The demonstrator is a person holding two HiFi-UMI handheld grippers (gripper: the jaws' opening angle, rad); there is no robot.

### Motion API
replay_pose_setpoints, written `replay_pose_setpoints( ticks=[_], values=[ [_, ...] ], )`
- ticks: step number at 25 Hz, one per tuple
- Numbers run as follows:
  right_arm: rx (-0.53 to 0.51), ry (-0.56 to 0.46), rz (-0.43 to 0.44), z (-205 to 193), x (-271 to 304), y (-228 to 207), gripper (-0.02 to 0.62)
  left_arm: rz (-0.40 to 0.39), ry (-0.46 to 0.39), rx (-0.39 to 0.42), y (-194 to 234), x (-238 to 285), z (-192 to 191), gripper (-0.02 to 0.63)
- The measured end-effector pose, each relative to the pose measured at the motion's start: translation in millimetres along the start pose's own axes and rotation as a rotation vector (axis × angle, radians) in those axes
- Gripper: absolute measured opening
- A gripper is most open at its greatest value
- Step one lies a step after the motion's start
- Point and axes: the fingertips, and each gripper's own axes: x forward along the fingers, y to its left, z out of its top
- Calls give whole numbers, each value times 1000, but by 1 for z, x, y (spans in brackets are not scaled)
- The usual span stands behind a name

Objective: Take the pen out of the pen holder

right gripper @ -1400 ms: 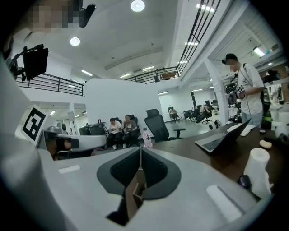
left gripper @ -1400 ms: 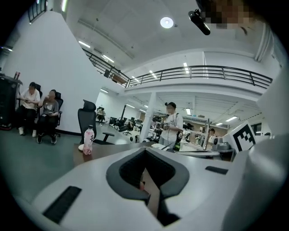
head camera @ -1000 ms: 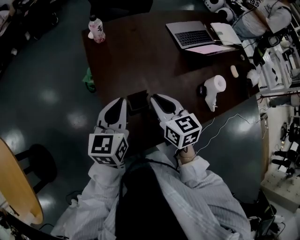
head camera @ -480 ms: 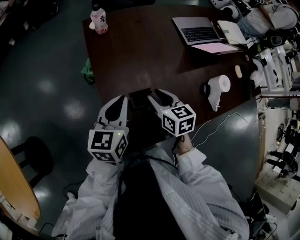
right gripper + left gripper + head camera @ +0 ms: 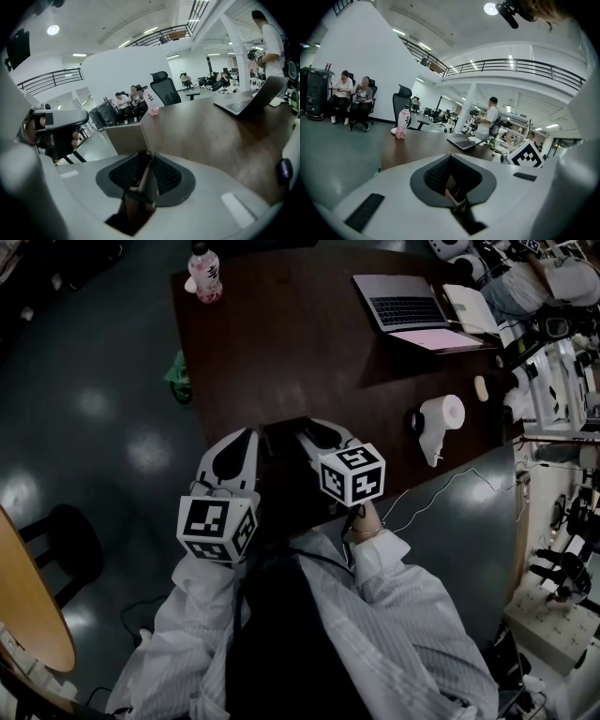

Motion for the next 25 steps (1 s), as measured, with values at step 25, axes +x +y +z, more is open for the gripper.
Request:
replay_pose_setpoints(
  ticks=[25],
  values=[
    [-63,-242,16,72,-78,39,46,-30,-82,86,-23,-21,43,2]
  ],
)
